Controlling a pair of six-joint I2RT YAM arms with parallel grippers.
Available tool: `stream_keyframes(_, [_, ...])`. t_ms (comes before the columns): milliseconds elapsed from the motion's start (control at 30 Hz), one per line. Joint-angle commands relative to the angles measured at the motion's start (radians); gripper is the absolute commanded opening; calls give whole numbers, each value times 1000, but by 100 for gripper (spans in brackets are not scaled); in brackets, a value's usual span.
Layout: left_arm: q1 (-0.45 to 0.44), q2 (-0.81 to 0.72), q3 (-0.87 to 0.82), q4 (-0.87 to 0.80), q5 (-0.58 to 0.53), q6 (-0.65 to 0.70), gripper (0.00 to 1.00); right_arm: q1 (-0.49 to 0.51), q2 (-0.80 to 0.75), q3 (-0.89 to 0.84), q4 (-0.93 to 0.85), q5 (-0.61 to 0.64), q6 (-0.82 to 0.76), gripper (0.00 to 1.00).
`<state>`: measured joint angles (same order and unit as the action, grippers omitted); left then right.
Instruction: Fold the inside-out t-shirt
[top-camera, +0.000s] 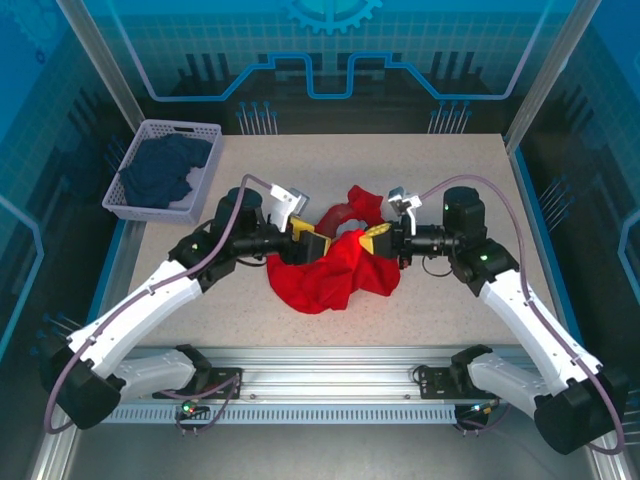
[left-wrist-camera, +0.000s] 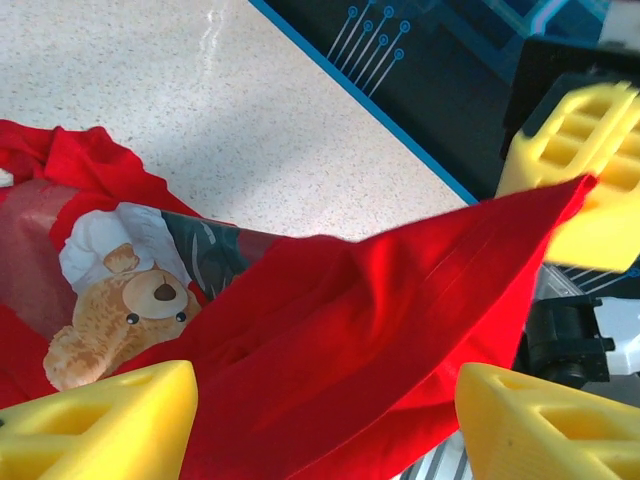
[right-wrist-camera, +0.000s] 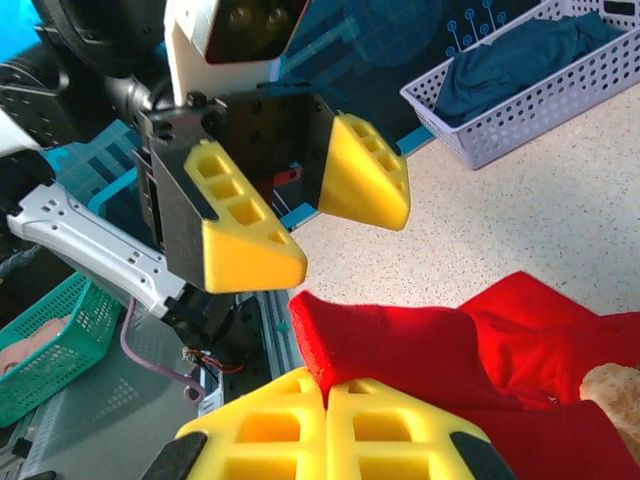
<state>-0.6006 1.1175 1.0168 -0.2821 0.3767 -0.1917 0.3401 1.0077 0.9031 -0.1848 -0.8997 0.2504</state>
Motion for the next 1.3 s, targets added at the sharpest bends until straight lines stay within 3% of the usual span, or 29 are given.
stream_keyframes(0, [-26, -30, -41, -24, -44, 80, 74, -30, -8, 55, -46, -54, -16, 0])
stream_keyframes(267, [-36, -47, -158, 3, -162, 155, 78, -66, -20, 96, -136, -31, -64, 0])
stream_keyframes(433, [-36, -5, -170, 78, -149, 206, 77, -72, -20, 99, -140, -36, -62, 0])
stream_keyframes(700, [-36, 87, -115, 106, -34, 228, 42, -80, -32, 98, -151, -30, -56, 0])
stream_keyframes(867, [-36, 84, -104, 99, -41, 207, 9, -89, -37, 131, -236, 24, -75, 0])
stream_keyframes(967, [-36, 36, -117, 118, -36, 178, 1, -89, -38, 172, -362, 131, -109, 0])
stream_keyframes(1067, [-35, -20, -125, 123, -26, 147, 0, -88, -38, 205, -436, 242, -113, 0])
stream_keyframes(1267, [-36, -68, -19, -87, -109, 135, 0, -90, -62, 299, -488, 468, -100, 0])
